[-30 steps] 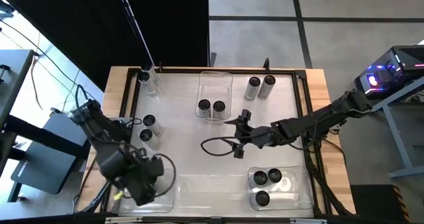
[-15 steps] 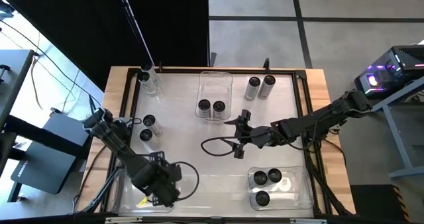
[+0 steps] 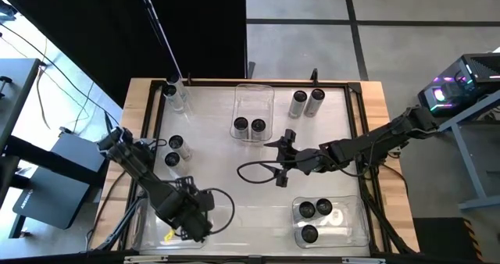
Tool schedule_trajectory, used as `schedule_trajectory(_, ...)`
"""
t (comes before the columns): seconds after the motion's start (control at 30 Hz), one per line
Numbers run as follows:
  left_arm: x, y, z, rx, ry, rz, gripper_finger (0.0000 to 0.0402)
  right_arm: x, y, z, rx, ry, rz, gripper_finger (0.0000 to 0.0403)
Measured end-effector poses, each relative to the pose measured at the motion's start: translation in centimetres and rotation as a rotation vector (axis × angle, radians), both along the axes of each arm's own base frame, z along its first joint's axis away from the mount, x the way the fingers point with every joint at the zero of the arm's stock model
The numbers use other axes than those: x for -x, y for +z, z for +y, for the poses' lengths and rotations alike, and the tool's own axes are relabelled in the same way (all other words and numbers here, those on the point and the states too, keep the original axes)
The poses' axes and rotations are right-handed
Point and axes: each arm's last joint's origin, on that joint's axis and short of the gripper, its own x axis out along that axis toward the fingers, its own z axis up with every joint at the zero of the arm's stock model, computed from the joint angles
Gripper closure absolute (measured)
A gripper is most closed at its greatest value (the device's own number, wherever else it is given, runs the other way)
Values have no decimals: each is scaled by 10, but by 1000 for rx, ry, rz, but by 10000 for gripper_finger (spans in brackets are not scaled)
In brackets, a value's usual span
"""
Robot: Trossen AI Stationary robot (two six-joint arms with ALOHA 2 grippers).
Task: Sort soda cans
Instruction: Put the top left white pink soda can into the bottom left transparent bin, then put the bottom white pink soda can into the bottom left transparent bin
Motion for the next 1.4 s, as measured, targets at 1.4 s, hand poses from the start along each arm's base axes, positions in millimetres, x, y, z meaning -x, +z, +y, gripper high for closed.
schedule_trajectory(1.4, 140, -7, 190, -270, 660, -436, 75, -45, -30, -21, 12, 59, -80, 100)
